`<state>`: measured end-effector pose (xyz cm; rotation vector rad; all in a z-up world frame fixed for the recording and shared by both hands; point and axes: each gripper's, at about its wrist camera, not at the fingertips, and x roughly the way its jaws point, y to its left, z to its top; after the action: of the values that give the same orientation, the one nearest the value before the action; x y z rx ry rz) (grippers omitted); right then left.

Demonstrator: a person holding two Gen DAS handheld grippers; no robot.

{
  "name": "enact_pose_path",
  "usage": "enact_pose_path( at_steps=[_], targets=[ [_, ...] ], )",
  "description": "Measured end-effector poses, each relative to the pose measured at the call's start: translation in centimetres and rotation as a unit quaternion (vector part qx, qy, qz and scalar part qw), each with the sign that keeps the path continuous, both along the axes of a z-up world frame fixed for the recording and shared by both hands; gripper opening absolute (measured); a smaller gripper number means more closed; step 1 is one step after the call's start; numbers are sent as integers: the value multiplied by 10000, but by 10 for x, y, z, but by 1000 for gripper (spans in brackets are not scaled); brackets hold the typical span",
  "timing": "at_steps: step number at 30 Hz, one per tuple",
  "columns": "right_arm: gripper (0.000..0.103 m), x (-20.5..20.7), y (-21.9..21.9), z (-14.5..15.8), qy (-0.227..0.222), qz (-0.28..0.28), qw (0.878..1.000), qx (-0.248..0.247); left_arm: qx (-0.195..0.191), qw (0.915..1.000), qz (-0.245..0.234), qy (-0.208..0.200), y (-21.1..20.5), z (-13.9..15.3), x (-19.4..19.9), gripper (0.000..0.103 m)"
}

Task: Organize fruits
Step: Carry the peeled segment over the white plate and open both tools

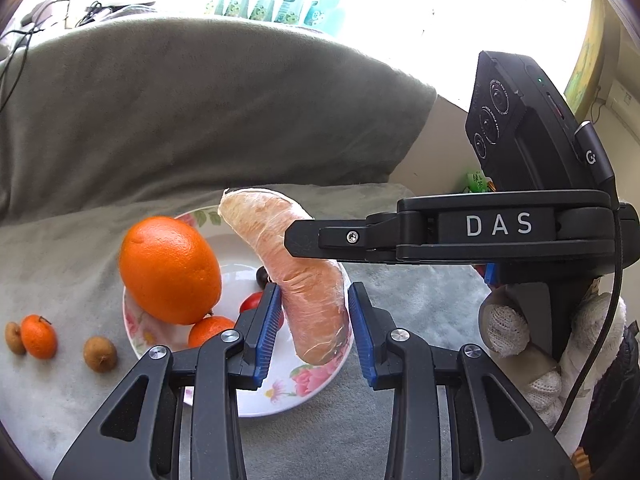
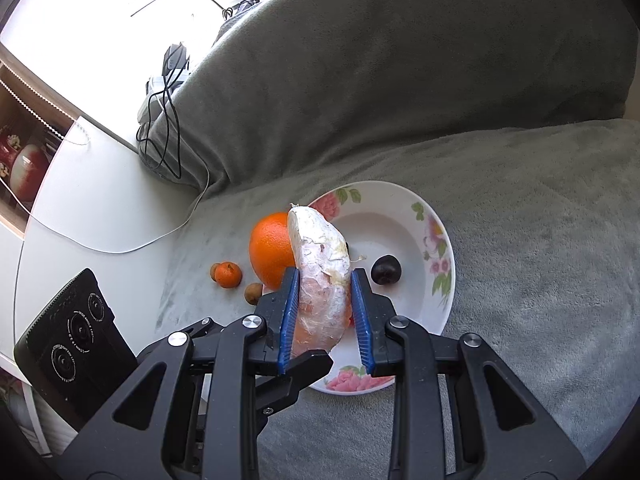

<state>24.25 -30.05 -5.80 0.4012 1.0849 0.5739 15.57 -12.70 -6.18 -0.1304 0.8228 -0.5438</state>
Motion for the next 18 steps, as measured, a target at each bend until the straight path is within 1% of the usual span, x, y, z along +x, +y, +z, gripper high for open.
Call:
enact_pose_path(
  at_steps=[11,18],
  targets=[
    [27,7,0,-7,100,-66,9999,-63,74,9999,-32,89,-4,-5,8,33],
    [27,7,1,-8,132,-93,9998,-91,90,9999,-49,112,-5,-4,5,33]
  ],
)
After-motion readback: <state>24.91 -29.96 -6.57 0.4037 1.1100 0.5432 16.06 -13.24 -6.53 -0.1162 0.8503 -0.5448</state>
